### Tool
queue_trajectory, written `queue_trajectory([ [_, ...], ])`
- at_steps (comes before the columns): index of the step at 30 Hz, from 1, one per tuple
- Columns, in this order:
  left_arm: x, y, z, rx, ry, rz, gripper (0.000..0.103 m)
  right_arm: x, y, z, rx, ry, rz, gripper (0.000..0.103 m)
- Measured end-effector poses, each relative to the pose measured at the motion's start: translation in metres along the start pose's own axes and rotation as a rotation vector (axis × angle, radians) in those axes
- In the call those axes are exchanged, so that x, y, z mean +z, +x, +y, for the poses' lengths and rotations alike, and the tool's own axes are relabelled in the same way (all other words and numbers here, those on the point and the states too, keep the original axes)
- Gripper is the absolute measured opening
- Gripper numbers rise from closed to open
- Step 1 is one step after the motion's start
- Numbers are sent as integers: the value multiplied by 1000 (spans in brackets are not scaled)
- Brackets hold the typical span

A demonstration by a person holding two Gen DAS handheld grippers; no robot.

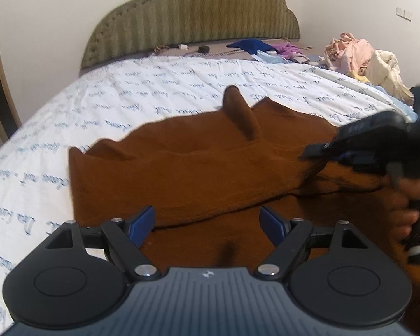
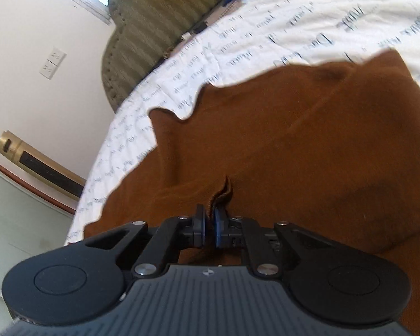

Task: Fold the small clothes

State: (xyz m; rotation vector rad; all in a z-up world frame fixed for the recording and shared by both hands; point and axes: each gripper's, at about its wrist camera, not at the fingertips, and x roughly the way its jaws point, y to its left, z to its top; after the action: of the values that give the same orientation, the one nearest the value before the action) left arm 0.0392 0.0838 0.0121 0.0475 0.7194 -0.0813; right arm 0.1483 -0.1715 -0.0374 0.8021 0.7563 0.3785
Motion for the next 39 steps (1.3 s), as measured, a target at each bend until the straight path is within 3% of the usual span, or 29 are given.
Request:
queue_trajectory([
  [9,0,3,-8,3,26,4,82,31,-45,36,-62,-231,-164,11],
  [16,-6,7,-22,0,82,23,82,44,-80,-5,-144,-200,-231,11],
  [21,-9,10,-24,19,108,30,82,44,-90,-37,-182,-149,-252,11],
  [30,-9,14,-18,26,83,40,82,37,-95,-58,-262,-154,-258,9],
  [33,-8,15,-19,24,80,42,82,34,-90,-51,-270,-198,-226,16],
  [35,-7,14,-20,24,82,37,82,33,-86,-44,-257,-211,-216,28],
  [39,-7,15,-19,31,82,39,82,28,-74,-23,-227,-300,-204,28],
])
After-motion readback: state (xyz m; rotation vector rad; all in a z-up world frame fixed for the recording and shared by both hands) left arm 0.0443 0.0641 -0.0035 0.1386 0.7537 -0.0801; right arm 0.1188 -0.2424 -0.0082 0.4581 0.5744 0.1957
